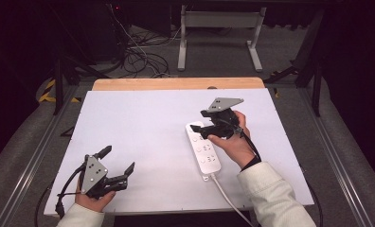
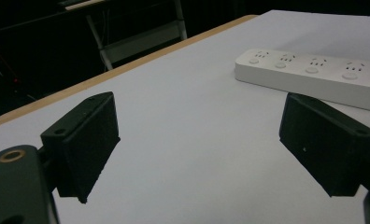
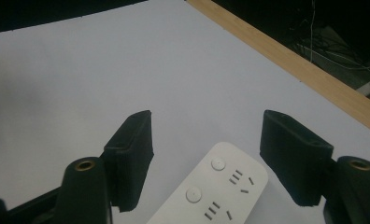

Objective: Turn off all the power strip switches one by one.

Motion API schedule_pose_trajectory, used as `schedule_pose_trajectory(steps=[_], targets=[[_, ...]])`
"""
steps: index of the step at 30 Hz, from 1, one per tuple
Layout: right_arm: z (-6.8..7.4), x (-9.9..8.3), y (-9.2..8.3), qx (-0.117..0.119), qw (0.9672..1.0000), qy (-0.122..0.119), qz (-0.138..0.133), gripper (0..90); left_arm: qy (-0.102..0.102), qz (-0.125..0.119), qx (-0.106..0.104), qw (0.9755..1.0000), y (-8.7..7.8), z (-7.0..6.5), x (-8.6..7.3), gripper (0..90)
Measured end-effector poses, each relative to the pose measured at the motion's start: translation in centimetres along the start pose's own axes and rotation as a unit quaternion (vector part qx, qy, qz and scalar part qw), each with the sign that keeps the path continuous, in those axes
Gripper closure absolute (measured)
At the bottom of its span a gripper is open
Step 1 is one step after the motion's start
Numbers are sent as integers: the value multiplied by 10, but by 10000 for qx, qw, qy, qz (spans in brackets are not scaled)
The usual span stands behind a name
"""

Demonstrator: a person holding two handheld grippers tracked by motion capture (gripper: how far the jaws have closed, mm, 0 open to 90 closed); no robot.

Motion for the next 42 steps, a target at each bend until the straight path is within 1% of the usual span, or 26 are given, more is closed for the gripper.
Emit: schedule_pose_trajectory(steps=[2,4,7,10,13,14,17,19,20,21,24,29,34,38,42], targets=[[0,-2,-6,13,10000,6,-1,342,-1,1,-2,10000,0,0,0,125],[1,-3,-13,7,10000,23,-75,331,2,9,-2,10000,0,0,0,125],[-1,-5,-22,-19,9998,89,-199,286,-6,0,-3,10000,0,0,0,125],[-4,-9,-30,32,9995,169,-259,281,-7,-11,9,10000,0,0,0,125],[-5,-14,-36,16,9991,85,-415,254,3,12,5,10000,0,0,0,125],[-5,-14,-36,16,9991,85,-415,254,3,12,5,10000,0,0,0,125],[-7,-23,-44,-53,9987,105,-489,254,3,12,14,10000,0,0,0,125],[-9,-28,-50,-66,9983,171,-556,254,2,11,14,10000,0,0,0,125],[-9,-28,-50,-66,9983,171,-556,254,2,11,14,10000,0,0,0,125],[-11,-33,-54,-74,9976,210,-651,253,10,16,16,10000,0,1,0,125],[-14,-42,-59,-130,9973,196,-702,247,22,18,22,10000,0,0,0,125],[-15,-58,-66,-96,9963,335,-779,223,16,20,16,10000,0,0,0,125],[-16,-73,-75,-112,9952,396,-888,218,25,23,18,10000,1,0,0,125],[-17,-85,-80,-129,9945,489,-916,217,26,26,8,10000,1,0,0,125],[-19,-98,-84,-147,9943,529,-917,212,33,23,-1,10000,1,-1,0,124]])
Point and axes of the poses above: each handheld gripper's, and its own axes: y roughly forward along the jaws, x roughly out of its top, z roughly to its left, the point moved 7 cm from there along y, roughly forward along the jaws, and after that the axes turned 15 degrees about -x, right-handed, at the moved point
